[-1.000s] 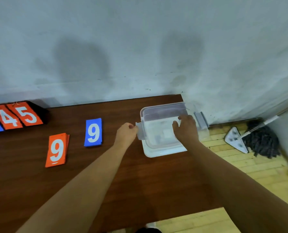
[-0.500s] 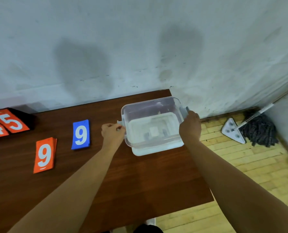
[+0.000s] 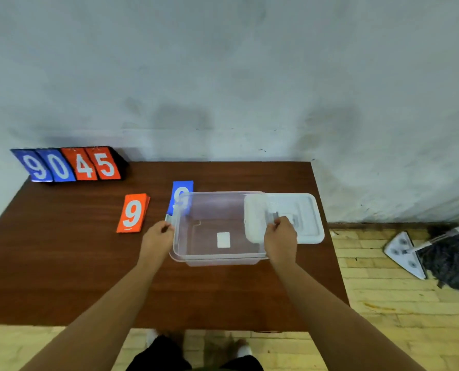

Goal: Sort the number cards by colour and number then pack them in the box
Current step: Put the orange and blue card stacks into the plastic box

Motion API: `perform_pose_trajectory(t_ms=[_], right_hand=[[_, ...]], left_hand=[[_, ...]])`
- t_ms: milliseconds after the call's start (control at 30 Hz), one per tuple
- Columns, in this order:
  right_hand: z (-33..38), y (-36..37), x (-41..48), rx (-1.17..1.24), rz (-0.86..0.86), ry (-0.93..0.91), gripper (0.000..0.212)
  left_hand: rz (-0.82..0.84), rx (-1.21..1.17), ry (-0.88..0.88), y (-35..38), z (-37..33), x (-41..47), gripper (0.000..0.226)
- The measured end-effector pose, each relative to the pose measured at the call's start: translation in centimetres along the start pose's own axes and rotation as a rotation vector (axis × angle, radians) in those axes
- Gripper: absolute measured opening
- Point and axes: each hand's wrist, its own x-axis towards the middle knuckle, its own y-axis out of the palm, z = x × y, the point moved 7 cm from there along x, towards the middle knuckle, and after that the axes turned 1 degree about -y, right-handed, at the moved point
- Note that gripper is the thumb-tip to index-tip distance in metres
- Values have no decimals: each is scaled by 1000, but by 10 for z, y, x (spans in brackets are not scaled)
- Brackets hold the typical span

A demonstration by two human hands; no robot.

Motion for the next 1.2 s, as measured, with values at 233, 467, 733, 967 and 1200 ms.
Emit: perform_pose_trajectory(t_ms=[233, 467, 733, 967, 1200], right_hand=[[10, 58, -49, -132, 106, -60, 20], [22, 73, -62, -481, 58, -85, 27], [151, 142, -56, -157, 110, -202, 31], [234, 279, -71, 40, 392, -71, 28], [203, 385, -49, 28, 572, 337, 45]], left_hand=[[-9, 121, -86, -40, 68, -7, 24], [96, 124, -69, -57, 92, 5, 20], [15, 62, -40, -110, 76, 87, 24], [163, 86, -208, -120, 107, 185, 35], [221, 52, -282, -103, 152, 237, 40]])
